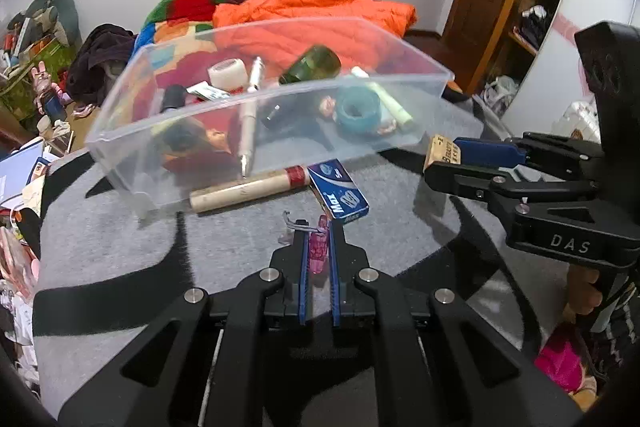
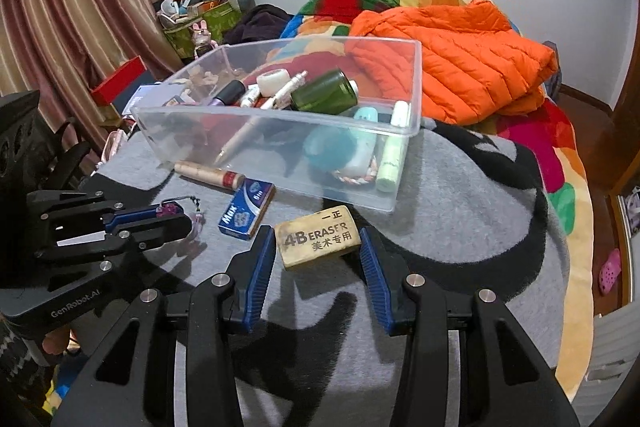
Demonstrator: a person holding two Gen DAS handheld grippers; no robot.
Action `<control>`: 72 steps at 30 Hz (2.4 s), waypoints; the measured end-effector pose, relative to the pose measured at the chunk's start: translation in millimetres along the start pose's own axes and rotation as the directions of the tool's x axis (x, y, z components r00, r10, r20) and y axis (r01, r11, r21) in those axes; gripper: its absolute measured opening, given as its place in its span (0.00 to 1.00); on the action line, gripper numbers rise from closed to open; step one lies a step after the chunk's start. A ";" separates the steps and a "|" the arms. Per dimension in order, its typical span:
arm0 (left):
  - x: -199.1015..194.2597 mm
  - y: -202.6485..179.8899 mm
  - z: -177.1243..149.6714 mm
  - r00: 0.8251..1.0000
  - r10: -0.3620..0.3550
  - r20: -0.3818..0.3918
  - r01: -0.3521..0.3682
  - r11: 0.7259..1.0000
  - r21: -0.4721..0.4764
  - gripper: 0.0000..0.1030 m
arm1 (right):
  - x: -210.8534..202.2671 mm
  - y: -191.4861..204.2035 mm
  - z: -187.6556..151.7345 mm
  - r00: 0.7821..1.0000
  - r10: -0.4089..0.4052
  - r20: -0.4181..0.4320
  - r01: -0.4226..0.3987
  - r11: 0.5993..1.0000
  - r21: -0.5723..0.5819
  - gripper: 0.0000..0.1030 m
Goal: Organize objects
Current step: 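Grasp the pink charm with the left tool while the right tool grasps the beige eraser, then carry the pink charm and eraser into the clear box and open both tools, then move the left tool to the wooden tube while the right tool approaches the blue Max box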
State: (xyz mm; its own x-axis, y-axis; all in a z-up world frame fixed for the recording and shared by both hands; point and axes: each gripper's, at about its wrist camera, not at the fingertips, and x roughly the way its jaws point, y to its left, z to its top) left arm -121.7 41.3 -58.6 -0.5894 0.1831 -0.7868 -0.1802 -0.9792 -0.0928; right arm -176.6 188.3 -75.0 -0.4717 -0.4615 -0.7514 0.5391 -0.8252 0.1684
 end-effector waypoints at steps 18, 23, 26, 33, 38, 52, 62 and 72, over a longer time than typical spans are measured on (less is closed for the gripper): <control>-79.0 34.0 44.4 0.971 0.033 0.238 -0.020 0.998 -0.056 0.08 | -38.0 21.0 49.4 0.988 -0.006 0.153 0.009 1.000 -0.019 0.39; -87.1 38.8 56.0 0.958 0.050 0.281 -0.031 0.997 -0.072 0.08 | -32.3 23.5 66.3 0.987 0.001 0.158 -0.001 1.000 -0.002 0.39; -83.9 42.4 63.4 0.955 0.065 0.290 -0.045 0.996 -0.076 0.08 | -22.9 23.8 75.6 0.989 0.001 0.151 -0.003 1.000 0.011 0.39; -49.6 58.4 80.4 0.967 0.088 0.237 -0.066 0.993 -0.100 0.08 | 10.0 17.2 85.3 0.995 -0.036 0.091 0.033 0.999 0.036 0.39; -20.0 65.3 85.3 0.984 0.072 0.163 -0.055 0.993 -0.106 0.08 | 26.8 7.2 84.7 0.996 -0.068 0.055 0.065 0.996 0.058 0.39; -17.2 50.5 78.6 0.992 0.037 0.123 -0.030 0.998 -0.053 0.20 | 19.8 24.8 80.3 0.993 -0.101 0.062 0.103 0.994 -0.034 0.43; -43.5 63.5 52.3 0.986 0.069 0.149 -0.061 0.996 -0.060 0.46 | -1.8 40.7 50.3 0.996 -0.056 0.063 0.060 0.996 -0.059 0.49; -9.1 73.5 14.3 0.996 0.084 -0.011 -0.085 0.996 -0.031 0.46 | 46.6 61.9 19.9 0.993 -0.074 -0.091 0.061 0.989 -0.138 0.50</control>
State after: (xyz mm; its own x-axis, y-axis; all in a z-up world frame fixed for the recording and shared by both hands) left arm -140.8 -31.1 -49.5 -0.5941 0.0989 -0.7983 -0.1052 -0.9934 -0.0447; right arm -179.1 109.2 -86.9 -0.4445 -0.3679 -0.8167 0.6003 -0.7991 0.0332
